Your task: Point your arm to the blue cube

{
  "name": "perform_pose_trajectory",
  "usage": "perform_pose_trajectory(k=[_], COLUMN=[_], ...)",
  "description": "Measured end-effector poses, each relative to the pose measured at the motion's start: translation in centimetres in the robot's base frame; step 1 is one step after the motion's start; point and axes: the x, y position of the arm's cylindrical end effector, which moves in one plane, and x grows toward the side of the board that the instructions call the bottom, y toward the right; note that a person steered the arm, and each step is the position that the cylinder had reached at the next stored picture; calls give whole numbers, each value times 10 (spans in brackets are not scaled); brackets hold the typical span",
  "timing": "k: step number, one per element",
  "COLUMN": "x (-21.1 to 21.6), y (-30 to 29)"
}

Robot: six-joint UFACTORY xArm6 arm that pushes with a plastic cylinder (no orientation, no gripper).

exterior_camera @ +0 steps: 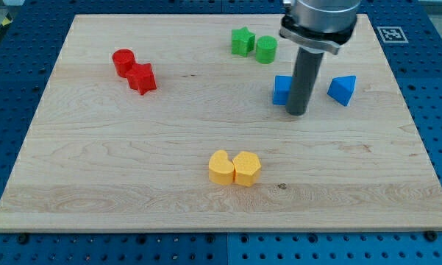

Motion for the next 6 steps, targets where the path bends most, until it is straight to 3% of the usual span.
perform_pose_trajectory(k=[6], x=[-36], y=[-5])
